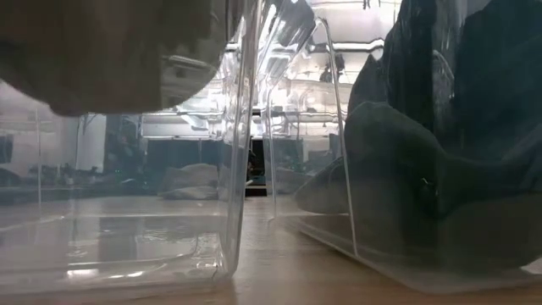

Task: Pick & Place hat
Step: Put the bottom brown cap into the left transparent bin

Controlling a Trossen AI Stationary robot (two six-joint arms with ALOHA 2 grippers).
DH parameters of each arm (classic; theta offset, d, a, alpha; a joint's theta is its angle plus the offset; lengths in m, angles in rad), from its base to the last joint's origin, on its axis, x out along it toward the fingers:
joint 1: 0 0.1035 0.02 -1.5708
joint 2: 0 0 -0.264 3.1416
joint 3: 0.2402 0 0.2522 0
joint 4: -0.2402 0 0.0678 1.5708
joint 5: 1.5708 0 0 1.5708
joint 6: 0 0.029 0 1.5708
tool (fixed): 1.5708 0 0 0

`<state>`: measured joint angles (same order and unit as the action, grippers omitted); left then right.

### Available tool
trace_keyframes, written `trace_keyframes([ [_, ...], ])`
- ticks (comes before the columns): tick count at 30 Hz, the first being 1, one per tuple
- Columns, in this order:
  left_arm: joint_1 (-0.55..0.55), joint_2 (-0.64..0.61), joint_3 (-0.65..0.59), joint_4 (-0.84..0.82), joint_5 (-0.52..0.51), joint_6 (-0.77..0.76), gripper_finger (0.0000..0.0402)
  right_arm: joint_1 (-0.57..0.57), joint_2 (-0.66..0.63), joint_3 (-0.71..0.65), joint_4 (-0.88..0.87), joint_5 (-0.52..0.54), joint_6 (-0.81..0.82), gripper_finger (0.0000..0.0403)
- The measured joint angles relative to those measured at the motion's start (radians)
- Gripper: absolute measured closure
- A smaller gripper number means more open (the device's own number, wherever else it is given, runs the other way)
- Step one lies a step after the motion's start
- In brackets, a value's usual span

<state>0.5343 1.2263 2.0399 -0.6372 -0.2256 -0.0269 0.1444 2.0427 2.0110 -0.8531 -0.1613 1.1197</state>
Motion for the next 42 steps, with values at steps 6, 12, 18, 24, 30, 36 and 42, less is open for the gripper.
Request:
trace_keyframes([
  [6,0.000,0.003,0.000,0.000,0.000,0.002,0.0248,-0.003,0.180,0.316,-0.392,0.014,-0.112,0.0390],
  [12,0.000,0.006,0.000,-0.005,0.006,0.001,0.0248,-0.006,0.199,0.274,-0.227,-0.021,-0.127,0.0390],
  [18,0.000,0.008,0.000,-0.010,0.007,0.004,0.0248,-0.007,0.198,0.267,-0.212,-0.020,-0.131,0.0390],
  [24,0.000,0.008,0.000,-0.021,0.007,0.002,0.0248,-0.008,0.200,0.264,-0.202,-0.057,-0.134,0.0334],
  [30,0.000,0.008,0.000,-0.040,0.008,0.008,0.0248,-0.009,0.205,0.269,-0.206,-0.077,-0.131,0.0221],
  [36,0.001,0.009,-0.009,-0.087,0.008,0.008,0.0248,-0.020,0.186,0.314,-0.270,-0.016,-0.097,0.0169],
  [42,0.000,0.011,-0.035,-0.116,0.008,0.006,0.0248,-0.031,0.188,0.345,-0.274,0.034,-0.149,0.0200],
])
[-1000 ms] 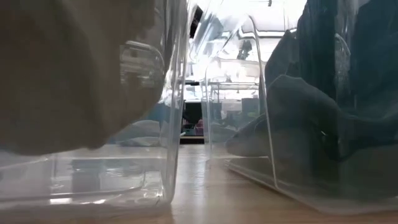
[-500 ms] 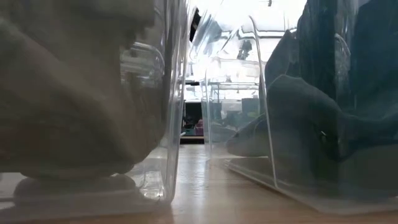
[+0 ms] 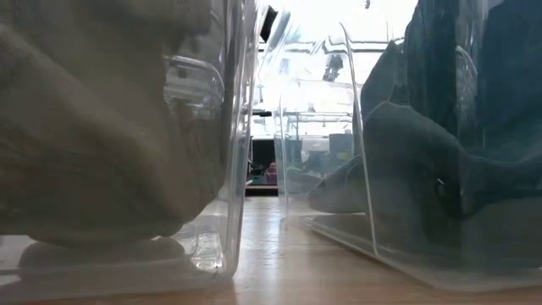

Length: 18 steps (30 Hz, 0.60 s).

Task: Pick & Place hat
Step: Put the bottom brown cap into the left transparent bin

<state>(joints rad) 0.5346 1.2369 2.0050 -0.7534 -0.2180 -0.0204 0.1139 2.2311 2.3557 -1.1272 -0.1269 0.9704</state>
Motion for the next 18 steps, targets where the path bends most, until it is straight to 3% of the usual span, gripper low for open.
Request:
trace_keyframes([
  [6,0.000,0.001,-0.014,-0.005,0.000,-0.001,0.0248,0.011,0.042,-0.003,-0.023,-0.014,-0.035,0.0263],
  [14,0.000,0.002,-0.014,-0.001,0.000,0.003,0.0248,0.011,0.078,-0.005,-0.048,-0.070,-0.043,0.0381],
  [18,0.000,0.002,-0.014,-0.001,0.000,0.012,0.0248,0.000,0.076,-0.004,-0.045,-0.152,-0.024,0.0381],
])
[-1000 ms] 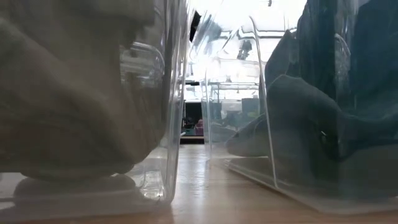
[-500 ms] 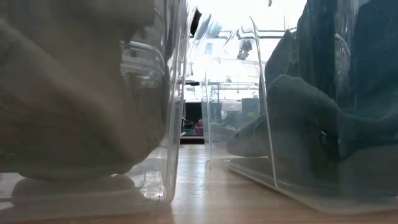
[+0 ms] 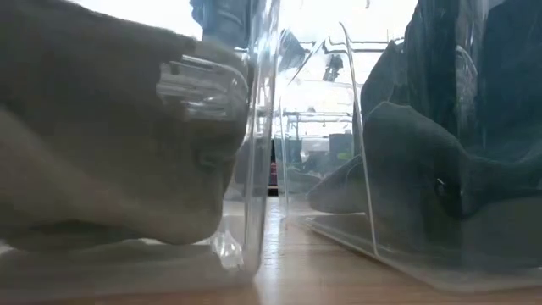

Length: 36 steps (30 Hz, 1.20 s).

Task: Pick & Place hat
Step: Put the bottom brown cap into the left transparent bin, then put the left brown cap into the left transparent bin

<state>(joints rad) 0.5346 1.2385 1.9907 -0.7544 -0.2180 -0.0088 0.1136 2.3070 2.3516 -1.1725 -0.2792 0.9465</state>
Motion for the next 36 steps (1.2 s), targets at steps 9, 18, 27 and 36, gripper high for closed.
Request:
trace_keyframes([
  [9,0.000,0.000,0.000,-0.003,0.000,-0.003,0.0248,0.013,0.006,0.002,0.043,-0.118,0.014,0.0283],
  [18,0.000,0.001,0.000,-0.004,0.000,-0.003,0.0248,-0.017,-0.045,0.004,0.024,-0.150,0.063,0.0235],
  [27,0.011,0.034,0.000,-0.186,0.011,-0.055,0.0248,-0.033,-0.139,0.005,0.025,-0.133,-0.014,0.0234],
  [36,0.054,0.145,0.000,-0.413,0.145,-0.205,0.0248,-0.044,-0.243,0.005,-0.021,-0.012,-0.149,0.0223],
])
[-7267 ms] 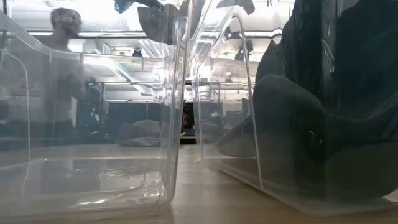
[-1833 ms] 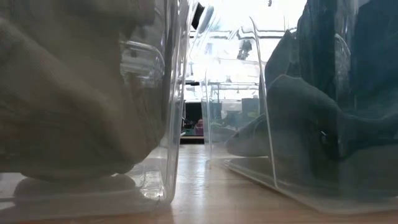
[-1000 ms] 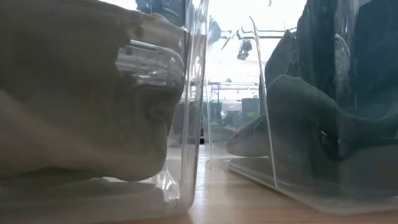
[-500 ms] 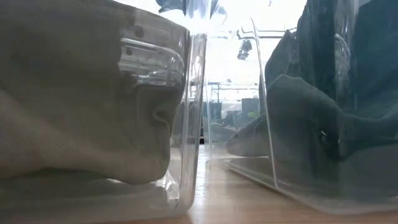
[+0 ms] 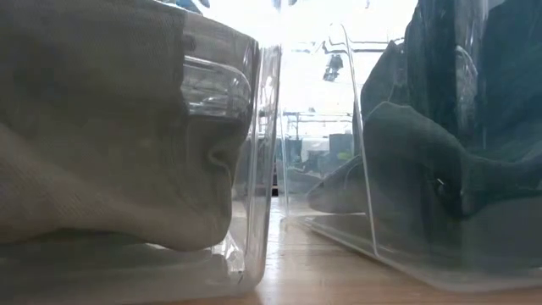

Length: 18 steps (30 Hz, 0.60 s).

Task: Pick & Place hat
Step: Put the left brown cap into the left transparent bin

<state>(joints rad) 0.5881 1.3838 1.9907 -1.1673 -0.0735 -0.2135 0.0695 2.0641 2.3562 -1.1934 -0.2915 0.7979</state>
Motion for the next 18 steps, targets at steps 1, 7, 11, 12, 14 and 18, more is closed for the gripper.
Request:
trace_keyframes([
  [1,0.011,0.014,0.000,-0.014,0.029,-0.014,0.0248,-0.005,-0.024,0.000,-0.013,0.007,-0.017,0.0219],
  [7,0.066,0.106,0.000,-0.048,0.166,-0.078,0.0248,-0.039,-0.150,-0.002,-0.049,0.122,-0.154,0.0212],
  [11,0.108,0.181,0.000,-0.056,0.160,-0.113,0.0248,-0.061,-0.238,-0.002,-0.078,0.193,-0.223,0.0217],
  [12,0.121,0.201,0.000,-0.057,0.161,-0.119,0.0248,-0.067,-0.256,-0.002,-0.088,0.200,-0.233,0.0218],
  [14,0.146,0.244,0.000,-0.056,0.160,-0.119,0.0248,-0.075,-0.293,-0.002,-0.093,0.233,-0.256,0.0219],
  [18,0.203,0.338,0.000,-0.055,0.160,-0.131,0.0248,-0.081,-0.353,-0.002,-0.098,0.305,-0.325,0.0220],
])
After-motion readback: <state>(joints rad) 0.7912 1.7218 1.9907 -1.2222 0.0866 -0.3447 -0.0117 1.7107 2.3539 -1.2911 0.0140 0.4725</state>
